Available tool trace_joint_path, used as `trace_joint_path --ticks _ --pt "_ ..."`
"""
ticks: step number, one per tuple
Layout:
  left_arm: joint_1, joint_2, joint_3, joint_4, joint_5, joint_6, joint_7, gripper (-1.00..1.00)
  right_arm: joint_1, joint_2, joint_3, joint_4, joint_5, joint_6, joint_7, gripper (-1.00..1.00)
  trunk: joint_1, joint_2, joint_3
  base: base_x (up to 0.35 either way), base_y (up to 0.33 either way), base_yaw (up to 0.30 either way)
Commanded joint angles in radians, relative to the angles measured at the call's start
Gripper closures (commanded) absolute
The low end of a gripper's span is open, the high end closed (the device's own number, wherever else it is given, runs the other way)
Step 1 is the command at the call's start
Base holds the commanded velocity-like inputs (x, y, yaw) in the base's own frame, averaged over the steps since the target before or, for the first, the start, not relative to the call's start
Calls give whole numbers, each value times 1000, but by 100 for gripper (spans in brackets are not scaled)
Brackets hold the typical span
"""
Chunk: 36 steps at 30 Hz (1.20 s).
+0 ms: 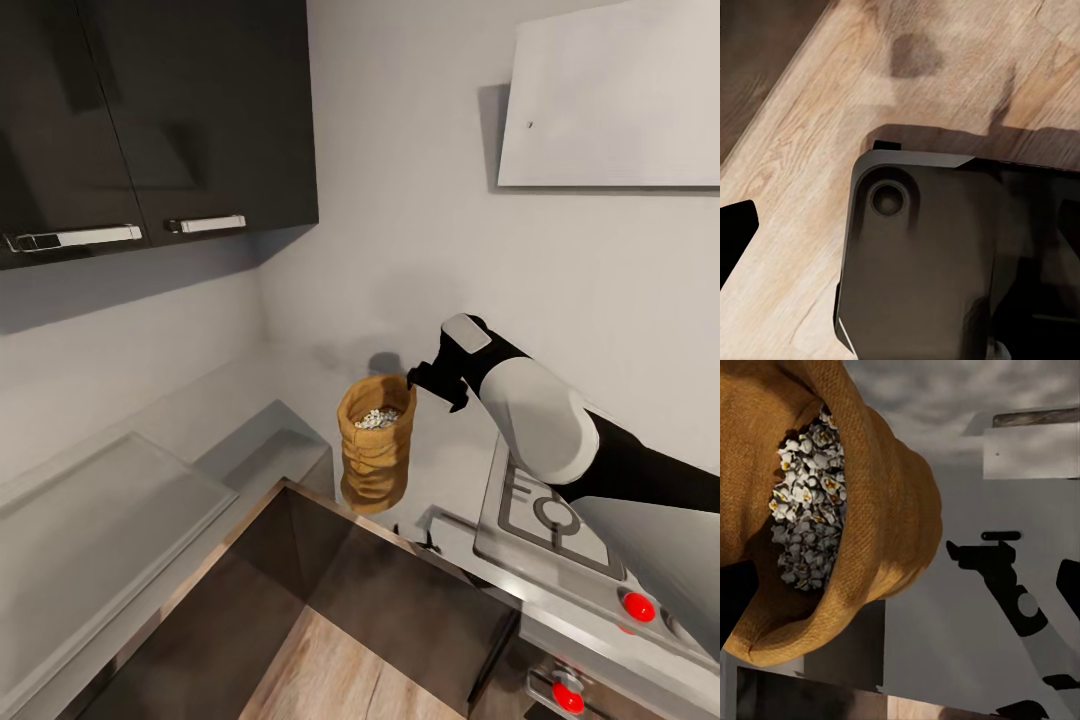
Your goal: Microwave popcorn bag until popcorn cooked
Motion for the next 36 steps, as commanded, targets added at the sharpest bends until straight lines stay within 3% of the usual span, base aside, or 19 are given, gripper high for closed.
trace_joint_path --ticks 1,15,24,36 --pt "-1 0 4 0 1 -3 1 -100 0 0 4 -2 -11 3 -8 -100 1 -2 -2 0 0 0" --pt "-2 0 6 0 2 -3 0 -100 1 0 4 -1 -11 3 -7 -100 1 -2 -2 0 69 0" --pt "-2 0 6 0 2 -3 -1 -100 1 0 4 -1 -11 3 -8 -100 1 -2 -2 233 0 0" --pt "-1 0 4 0 1 -3 -1 -100 29 0 5 -1 -9 2 -6 -100 1 -2 -2 18 0 0"
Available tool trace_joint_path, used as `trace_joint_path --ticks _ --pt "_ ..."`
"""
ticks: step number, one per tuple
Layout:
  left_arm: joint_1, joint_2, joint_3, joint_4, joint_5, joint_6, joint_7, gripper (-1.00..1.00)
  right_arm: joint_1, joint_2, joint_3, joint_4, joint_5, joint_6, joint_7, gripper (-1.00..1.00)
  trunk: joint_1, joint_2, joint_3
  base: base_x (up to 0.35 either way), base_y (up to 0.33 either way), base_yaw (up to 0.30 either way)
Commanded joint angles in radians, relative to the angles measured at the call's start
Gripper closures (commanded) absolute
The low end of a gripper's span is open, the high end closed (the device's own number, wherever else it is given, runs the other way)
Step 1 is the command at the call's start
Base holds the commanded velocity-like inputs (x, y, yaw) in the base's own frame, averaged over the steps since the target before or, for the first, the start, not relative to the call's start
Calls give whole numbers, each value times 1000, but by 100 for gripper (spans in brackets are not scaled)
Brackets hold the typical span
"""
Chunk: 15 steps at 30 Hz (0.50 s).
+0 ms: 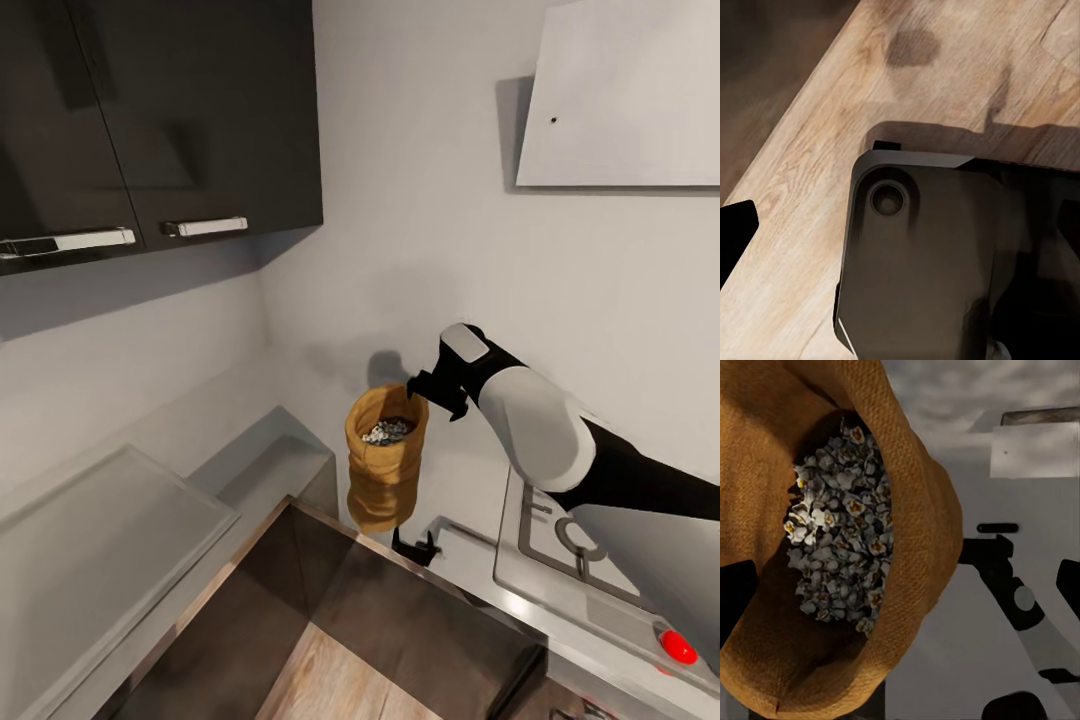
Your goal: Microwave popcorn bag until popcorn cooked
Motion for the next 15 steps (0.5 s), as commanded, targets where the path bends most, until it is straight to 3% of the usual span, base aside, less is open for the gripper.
trace_joint_path --ticks 1,15 --pt "-1 -1 4 0 1 -3 1 -100 2 0 4 -2 -10 4 -8 -100 1 -2 -2 0 0 0" --pt "-1 -2 2 0 -1 -3 1 -100 18 0 7 44 -9 -13 -2 -100 1 -2 -2 0 0 0"
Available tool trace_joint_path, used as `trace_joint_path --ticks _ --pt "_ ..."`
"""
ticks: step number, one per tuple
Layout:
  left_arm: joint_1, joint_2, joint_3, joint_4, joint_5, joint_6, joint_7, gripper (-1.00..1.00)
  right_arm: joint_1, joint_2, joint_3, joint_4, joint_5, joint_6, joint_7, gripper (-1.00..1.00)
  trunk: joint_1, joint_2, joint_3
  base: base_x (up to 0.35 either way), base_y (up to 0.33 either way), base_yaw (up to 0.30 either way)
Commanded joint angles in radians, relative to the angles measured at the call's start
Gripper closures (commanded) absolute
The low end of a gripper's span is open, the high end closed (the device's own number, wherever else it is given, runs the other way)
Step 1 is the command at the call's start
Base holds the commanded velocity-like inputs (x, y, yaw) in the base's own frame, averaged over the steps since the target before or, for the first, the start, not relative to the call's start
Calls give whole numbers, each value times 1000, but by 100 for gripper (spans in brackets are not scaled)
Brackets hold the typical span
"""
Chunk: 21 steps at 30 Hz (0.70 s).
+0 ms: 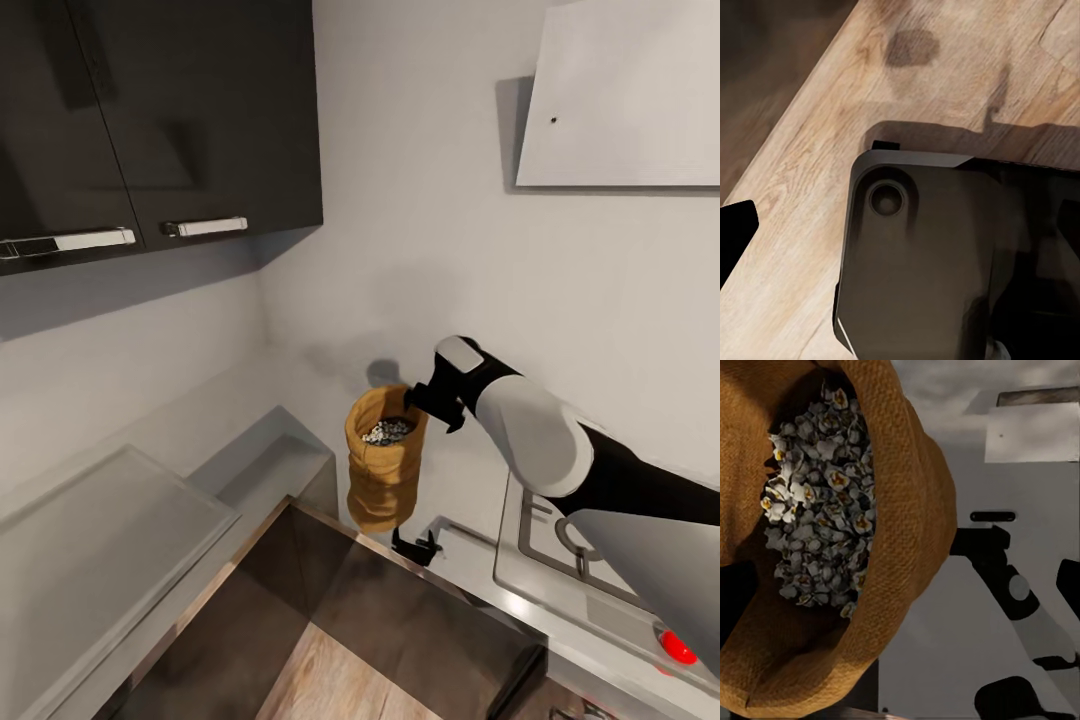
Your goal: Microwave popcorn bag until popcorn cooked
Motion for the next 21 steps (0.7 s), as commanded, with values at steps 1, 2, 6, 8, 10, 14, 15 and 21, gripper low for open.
trace_joint_path --ticks 1,2,6,8,10,14,15,21 --pt "-1 -1 4 0 1 -3 1 -100 0 0 5 5 -10 1 -7 -100 1 -2 -2 0 0 0" --pt "-1 -1 4 0 1 -3 1 -100 0 0 6 11 -10 -2 -6 -100 1 -2 -2 0 0 0" --pt "-1 -1 4 0 1 -3 1 -100 0 0 5 37 -10 -6 -1 -100 1 -2 -2 0 0 0" --pt "-1 -1 4 0 1 -3 1 -100 0 0 6 47 -10 -6 1 -100 1 -2 -2 0 0 0" --pt "-1 -1 3 0 0 -3 1 -100 1 0 6 58 -10 -7 5 -100 1 -2 -2 0 0 0" --pt "-1 -7 4 0 -1 -3 1 -100 1 0 6 64 -10 -6 16 -100 1 -2 -2 0 0 0" --pt "-1 -7 4 0 -1 -3 1 -100 1 0 6 65 -11 -6 23 -100 1 -2 -2 0 0 0" --pt "-1 -8 4 0 -1 -3 1 -100 26 0 7 66 -11 -6 52 -100 1 -2 -2 0 0 0"
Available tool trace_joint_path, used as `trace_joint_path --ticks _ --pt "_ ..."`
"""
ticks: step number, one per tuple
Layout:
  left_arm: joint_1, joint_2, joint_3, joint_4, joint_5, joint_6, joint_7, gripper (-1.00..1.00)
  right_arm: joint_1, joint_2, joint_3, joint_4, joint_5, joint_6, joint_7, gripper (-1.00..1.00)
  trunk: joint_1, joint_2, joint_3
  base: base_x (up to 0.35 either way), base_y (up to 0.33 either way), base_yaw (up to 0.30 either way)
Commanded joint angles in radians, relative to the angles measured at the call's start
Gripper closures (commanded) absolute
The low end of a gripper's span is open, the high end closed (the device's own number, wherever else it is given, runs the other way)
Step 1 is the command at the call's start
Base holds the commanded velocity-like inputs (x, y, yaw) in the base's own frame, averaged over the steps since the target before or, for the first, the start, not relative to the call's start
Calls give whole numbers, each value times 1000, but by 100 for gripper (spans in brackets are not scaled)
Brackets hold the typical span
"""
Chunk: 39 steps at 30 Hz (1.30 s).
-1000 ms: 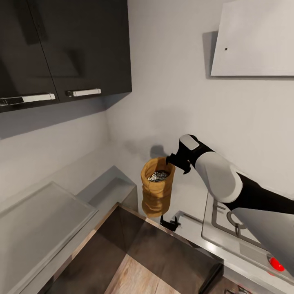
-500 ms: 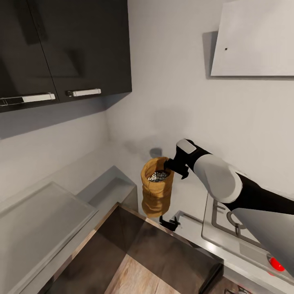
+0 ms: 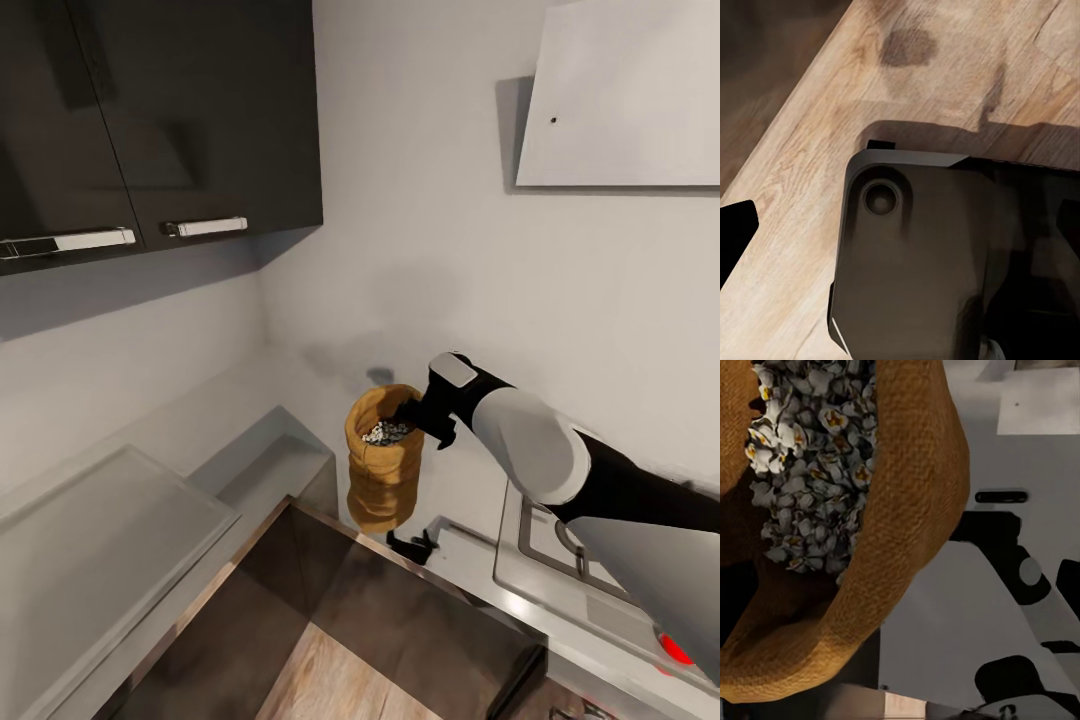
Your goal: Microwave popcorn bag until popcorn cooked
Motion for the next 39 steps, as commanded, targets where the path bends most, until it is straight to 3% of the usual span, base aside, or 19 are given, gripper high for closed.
trace_joint_path --ticks 1,16,24,30,39 --pt "-1 -1 4 0 0 -3 1 -100 6 0 4 -2 -8 4 -3 -100 1 -2 -2 0 0 0" --pt "-1 -1 4 0 0 -3 1 -100 25 0 4 -2 -4 3 23 -100 1 -2 -2 0 0 0" --pt "-1 -1 4 0 0 -3 1 -100 42 0 4 -1 25 -17 43 -100 1 -2 -2 0 0 0" --pt "-1 -1 3 0 0 -3 1 -100 56 0 4 -1 70 -31 74 -100 1 -2 -2 0 0 0" --pt "-1 -1 4 0 0 -3 1 -100 57 0 5 -2 76 -31 80 -100 1 -2 -2 0 0 0"
